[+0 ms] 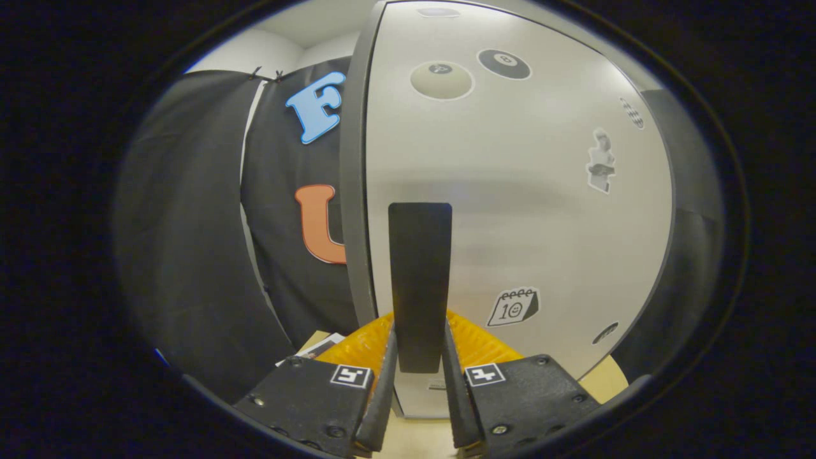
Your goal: Open the shoe cabinet door, grab the shoes and put them into the shoe cabinet, then close the shoe cabinet door.
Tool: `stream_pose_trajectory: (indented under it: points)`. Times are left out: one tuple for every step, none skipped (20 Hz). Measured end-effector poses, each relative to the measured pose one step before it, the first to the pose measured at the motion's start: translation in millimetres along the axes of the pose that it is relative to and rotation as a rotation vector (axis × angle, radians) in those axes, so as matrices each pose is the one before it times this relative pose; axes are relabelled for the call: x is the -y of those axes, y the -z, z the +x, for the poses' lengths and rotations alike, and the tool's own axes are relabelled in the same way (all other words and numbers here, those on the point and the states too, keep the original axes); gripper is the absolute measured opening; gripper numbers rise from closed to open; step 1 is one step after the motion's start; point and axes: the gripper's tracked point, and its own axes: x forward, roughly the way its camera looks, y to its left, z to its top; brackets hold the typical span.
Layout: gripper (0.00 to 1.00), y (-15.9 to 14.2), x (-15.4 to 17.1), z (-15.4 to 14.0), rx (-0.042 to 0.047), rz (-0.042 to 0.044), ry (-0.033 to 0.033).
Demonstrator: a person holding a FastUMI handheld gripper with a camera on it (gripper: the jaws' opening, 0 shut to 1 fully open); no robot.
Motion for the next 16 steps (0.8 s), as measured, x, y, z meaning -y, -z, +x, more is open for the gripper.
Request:
stream_pose_trajectory:
  points:
    - [0.41, -0.66, -0.55, -0.41, 0.00131, 0.00347, -0.00522]
    - [0.4, 1.25, 1.39, 0.17, -0.00219, 0.00896, -0.00211]
    - [0.4, 3.53, 0.69, -1.82, -0.01448, 0.01706, -0.00304]
    - [0.38, 1.29, -0.14, 0.99, -0.00482, 0.01188, -0.00915]
    - [0.37, 0.29, -0.29, -1.25, -0.00138, -0.00403, -0.01095]
    - [0.36, -0.37, 0.2, -1.28, 0.00049, -0.01595, -0.01104]
    - [0.35, 0.72, -0.08, -2.29, 0.00135, -0.01338, -0.01101]
    - [0.33, 1.61, 0.18, -2.14, 0.00194, -0.00546, -0.01339]
    - [0.33, -0.79, 0.01, -1.83, 0.00087, -0.00173, -0.01372]
    - [0.32, 1.89, 0.42, -3.54, -0.00327, -0.00297, -0.01424]
    - [0.31, 0.23, 0.13, -3.95, -0.00172, -0.00675, -0.01158]
    - [0.3, 1.14, -1.11, -5.04, -0.00052, -0.01025, -0.00922]
    - [0.3, 0.6, -0.65, -6.04, -0.00124, -0.00921, -0.00548]
    - [0.3, 1.63, -1.16, -5.02, 0.00013, -0.00198, -0.00579]
    - [0.3, 0.78, 0.87, -4.55, -0.00077, -0.00859, -0.00419]
    - [0.3, 1.38, 0.8, -5.51, -0.00193, -0.0104, -0.00292]
